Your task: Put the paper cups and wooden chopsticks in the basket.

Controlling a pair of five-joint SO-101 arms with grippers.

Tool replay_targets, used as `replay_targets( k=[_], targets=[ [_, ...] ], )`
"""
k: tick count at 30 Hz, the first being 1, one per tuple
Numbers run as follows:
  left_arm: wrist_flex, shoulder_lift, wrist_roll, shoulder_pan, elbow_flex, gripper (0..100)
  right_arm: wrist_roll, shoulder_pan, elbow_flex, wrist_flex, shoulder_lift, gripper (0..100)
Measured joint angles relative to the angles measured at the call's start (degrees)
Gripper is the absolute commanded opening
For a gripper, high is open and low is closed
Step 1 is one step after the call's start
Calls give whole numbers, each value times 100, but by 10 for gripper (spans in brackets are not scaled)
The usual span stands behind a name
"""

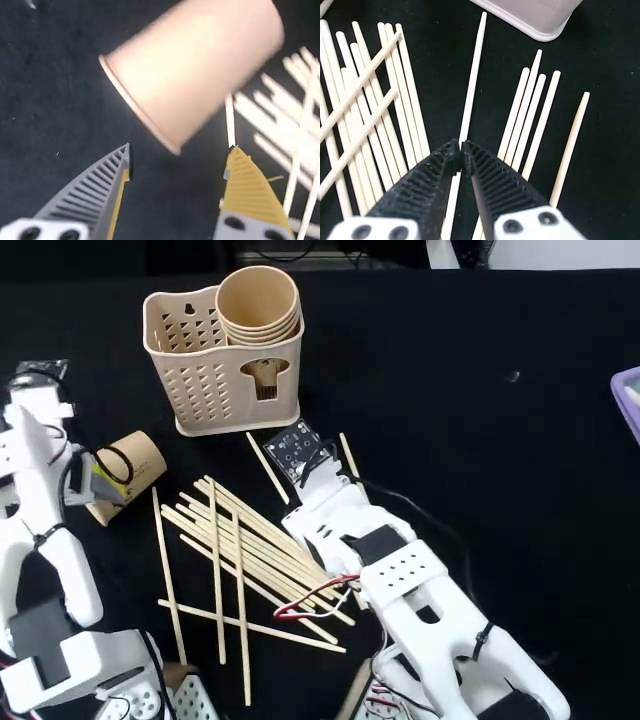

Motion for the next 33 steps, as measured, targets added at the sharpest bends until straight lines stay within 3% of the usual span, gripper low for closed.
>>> replay_targets(
  k=[6, 14, 22, 30, 33],
  targets=[
    [-1503, -18, 862, 88, 1213, 305, 0, 0, 0, 0, 0, 15],
    [-2365, -651, 1547, 651, 2207, 294, 0, 0, 0, 0, 0, 15],
    [-2840, -1705, 1741, 712, 2963, 22, 0, 0, 0, 0, 0, 15],
    [-2840, -3077, 1758, 695, 3499, 30, 0, 0, 0, 0, 0, 15],
    [-2470, -3736, 1565, 615, 3490, 29, 0, 0, 0, 0, 0, 15]
  ],
)
